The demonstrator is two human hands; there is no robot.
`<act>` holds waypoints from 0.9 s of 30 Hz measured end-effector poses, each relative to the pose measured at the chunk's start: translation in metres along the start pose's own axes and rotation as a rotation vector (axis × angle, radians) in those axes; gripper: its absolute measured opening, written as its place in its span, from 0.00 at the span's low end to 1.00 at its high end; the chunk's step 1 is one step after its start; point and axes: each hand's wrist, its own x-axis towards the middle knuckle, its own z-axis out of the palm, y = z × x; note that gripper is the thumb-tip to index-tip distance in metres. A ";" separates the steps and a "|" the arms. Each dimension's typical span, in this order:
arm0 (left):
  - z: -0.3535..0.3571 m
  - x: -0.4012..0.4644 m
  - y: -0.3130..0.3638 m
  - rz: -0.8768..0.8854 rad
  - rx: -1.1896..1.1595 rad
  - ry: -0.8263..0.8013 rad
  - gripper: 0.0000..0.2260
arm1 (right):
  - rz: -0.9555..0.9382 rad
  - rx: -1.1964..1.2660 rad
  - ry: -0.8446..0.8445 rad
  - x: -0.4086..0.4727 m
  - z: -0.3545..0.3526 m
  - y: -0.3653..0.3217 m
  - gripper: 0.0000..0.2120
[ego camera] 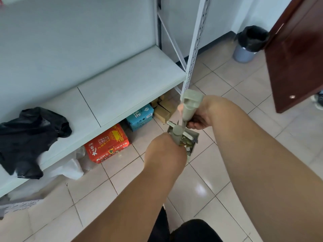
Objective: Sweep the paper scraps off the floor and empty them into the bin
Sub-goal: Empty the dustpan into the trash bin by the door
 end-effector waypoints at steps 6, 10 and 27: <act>0.012 0.047 0.059 0.042 0.002 -0.033 0.09 | 0.034 -0.014 -0.026 0.030 -0.071 -0.010 0.29; 0.031 0.075 0.108 0.024 0.017 -0.039 0.09 | 0.027 0.024 -0.052 0.047 -0.127 -0.004 0.31; 0.126 0.191 0.312 0.124 0.062 -0.051 0.07 | 0.025 0.096 0.069 0.087 -0.375 0.024 0.24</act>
